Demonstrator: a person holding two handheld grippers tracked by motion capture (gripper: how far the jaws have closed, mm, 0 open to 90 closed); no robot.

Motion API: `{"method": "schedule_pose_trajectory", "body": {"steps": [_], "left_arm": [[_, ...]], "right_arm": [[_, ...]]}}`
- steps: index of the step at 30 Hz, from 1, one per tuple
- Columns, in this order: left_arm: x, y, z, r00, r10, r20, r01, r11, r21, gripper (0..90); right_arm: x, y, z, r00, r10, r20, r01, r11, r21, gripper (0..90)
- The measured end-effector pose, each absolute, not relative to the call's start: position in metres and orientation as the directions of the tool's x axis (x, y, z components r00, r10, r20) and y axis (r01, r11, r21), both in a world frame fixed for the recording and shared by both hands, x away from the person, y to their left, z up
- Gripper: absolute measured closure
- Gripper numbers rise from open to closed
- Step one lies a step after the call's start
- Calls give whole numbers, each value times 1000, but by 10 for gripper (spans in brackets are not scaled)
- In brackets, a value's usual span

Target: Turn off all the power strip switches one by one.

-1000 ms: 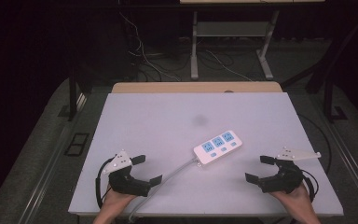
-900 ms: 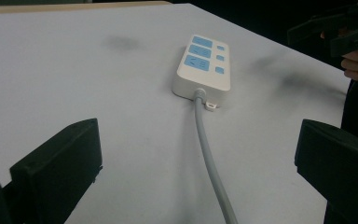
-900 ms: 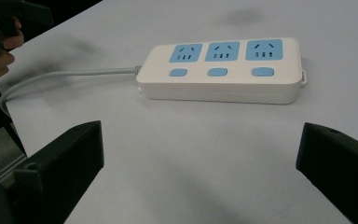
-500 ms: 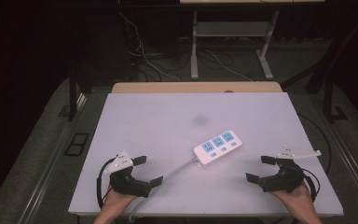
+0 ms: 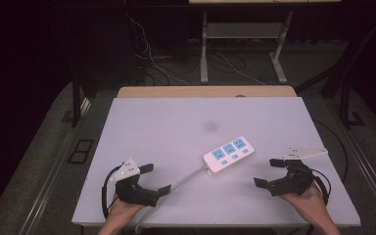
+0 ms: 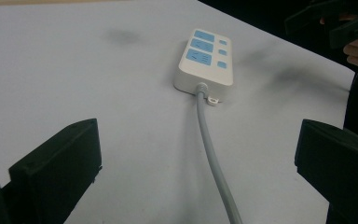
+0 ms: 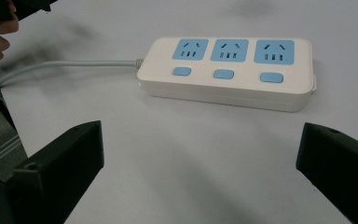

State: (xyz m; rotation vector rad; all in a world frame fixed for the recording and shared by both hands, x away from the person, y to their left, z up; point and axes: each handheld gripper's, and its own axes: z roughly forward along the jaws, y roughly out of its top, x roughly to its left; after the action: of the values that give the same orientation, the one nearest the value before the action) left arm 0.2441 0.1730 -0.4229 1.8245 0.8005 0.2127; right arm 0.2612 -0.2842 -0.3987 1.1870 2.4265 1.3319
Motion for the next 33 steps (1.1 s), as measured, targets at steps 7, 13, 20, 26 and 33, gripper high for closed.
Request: {"method": "schedule_pose_trajectory", "body": {"steps": [7, 13, 20, 26, 33], "left_arm": [[245, 173, -424, 752, 619, -226, 425, -193, 884, 0], [245, 173, -424, 757, 614, -224, 423, -199, 884, 0], [245, 173, -424, 753, 616, -232, 428, -190, 884, 0], [245, 173, -424, 754, 614, -231, 427, -191, 884, 0], [245, 173, -424, 753, 615, -232, 427, -190, 884, 0]], "right_arm": [[270, -281, -393, -694, 678, 240, 577, 325, 749, 5], [280, -279, -387, -705, 674, 220, 574, 359, 736, 5], [293, -276, -376, -719, 665, 200, 565, 391, 727, 5], [303, -274, -370, -722, 663, 196, 567, 406, 716, 5], [314, -272, -368, -724, 662, 193, 574, 423, 702, 5]]}}
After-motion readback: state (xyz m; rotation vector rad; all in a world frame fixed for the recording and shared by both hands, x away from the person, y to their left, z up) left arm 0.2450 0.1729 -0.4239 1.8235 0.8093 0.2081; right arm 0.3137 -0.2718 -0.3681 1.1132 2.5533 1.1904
